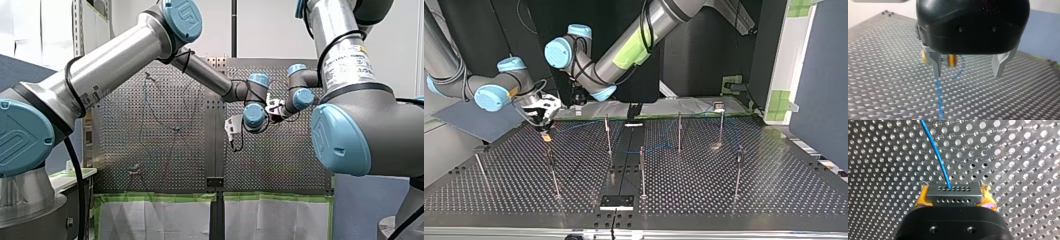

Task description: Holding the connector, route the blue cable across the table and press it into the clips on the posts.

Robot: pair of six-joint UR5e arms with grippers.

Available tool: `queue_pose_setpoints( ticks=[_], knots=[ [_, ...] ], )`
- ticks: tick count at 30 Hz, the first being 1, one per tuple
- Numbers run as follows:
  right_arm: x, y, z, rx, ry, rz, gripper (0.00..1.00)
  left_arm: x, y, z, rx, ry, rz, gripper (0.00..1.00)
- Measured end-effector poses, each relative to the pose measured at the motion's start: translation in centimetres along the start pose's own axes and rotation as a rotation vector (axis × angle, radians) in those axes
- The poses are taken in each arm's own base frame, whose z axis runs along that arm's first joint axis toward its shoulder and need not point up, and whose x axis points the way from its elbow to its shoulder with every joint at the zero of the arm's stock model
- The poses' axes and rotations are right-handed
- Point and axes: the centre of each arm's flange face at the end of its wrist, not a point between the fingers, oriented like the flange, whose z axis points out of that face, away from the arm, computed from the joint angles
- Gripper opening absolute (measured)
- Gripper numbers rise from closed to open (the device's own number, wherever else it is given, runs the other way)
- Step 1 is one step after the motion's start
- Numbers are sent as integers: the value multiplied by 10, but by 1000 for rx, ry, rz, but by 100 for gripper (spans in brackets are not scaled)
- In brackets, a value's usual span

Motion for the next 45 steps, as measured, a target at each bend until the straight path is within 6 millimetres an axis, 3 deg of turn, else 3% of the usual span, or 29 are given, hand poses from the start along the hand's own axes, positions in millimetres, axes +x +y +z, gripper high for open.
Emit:
queue_pose_setpoints(
  ticks=[7,10,21,25,32,39,45],
  knots=[
    [0,0,0,0,0,1,0,-28,-7,15,-36,-87,-75,100],
    [0,1,0,-1,1,1,0,-31,-6,26,-45,-102,-89,100],
    [1,3,0,-1,1,2,0,-4,1,59,-59,-77,-107,100],
    [1,2,0,11,1,2,0,-7,7,72,-70,-91,-118,100],
    [1,2,0,16,1,2,0,-10,12,80,-76,-97,-127,100],
    [0,2,0,17,2,2,0,10,15,90,-55,-75,-145,100],
    [0,1,0,20,2,2,0,10,19,97,-56,-72,-158,100]
  ],
)
